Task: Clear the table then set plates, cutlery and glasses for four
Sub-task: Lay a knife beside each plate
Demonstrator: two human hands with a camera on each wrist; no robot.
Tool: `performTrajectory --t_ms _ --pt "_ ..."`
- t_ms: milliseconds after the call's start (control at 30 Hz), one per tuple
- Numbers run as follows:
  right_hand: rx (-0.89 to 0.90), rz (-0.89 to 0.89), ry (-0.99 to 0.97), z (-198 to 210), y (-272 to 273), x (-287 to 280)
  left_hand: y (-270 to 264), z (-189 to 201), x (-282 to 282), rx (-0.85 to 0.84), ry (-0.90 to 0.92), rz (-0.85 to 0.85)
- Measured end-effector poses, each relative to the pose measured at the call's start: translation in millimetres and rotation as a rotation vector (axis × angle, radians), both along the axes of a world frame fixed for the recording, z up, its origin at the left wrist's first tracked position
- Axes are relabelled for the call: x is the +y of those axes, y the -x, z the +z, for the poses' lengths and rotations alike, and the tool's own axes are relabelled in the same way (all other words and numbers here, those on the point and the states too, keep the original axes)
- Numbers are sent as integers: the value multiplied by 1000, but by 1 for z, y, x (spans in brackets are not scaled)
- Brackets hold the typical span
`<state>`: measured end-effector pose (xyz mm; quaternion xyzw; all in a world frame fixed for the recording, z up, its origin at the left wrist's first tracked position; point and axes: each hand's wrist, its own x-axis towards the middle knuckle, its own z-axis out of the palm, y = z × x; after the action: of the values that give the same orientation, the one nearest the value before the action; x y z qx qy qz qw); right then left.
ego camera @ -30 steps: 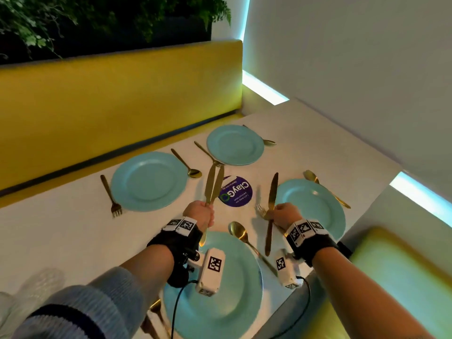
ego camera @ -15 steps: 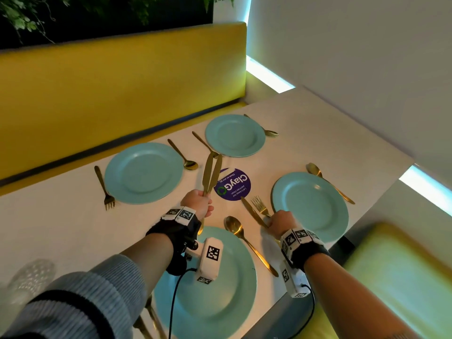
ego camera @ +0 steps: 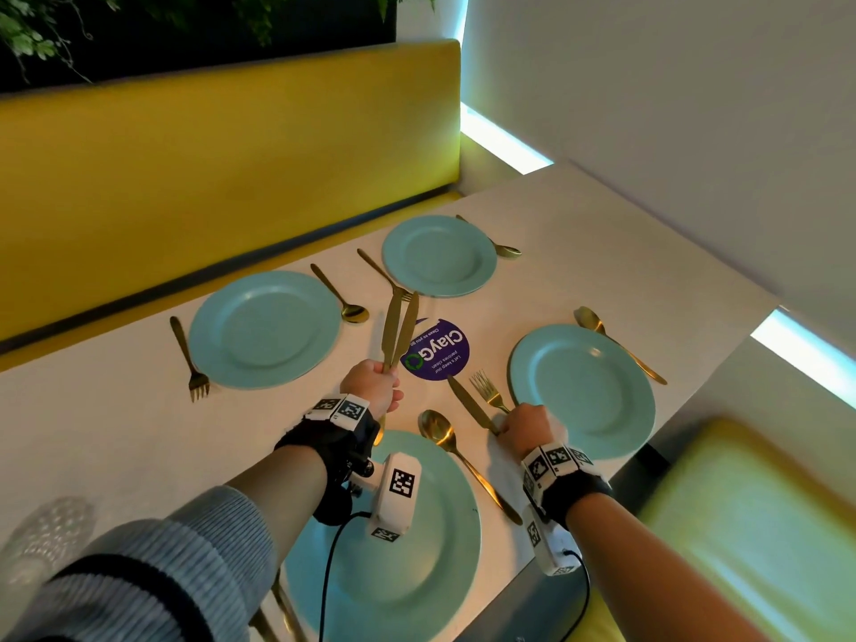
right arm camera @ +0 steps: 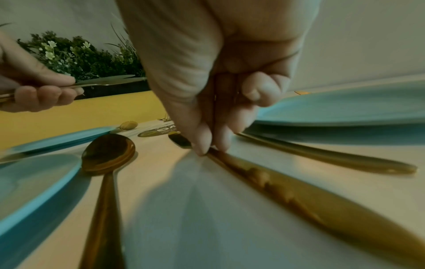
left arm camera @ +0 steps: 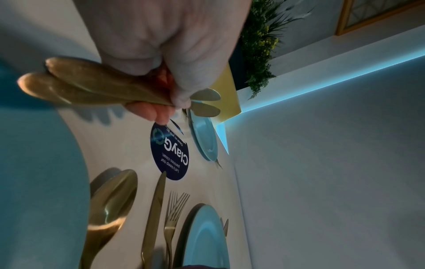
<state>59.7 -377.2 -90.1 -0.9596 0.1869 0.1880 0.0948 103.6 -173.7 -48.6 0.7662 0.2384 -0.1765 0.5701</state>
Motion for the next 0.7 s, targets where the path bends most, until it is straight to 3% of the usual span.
performTrajectory --t_ms 700 --pt "25 5 19 5 0 -8 -5 -3 2 9 14 -7"
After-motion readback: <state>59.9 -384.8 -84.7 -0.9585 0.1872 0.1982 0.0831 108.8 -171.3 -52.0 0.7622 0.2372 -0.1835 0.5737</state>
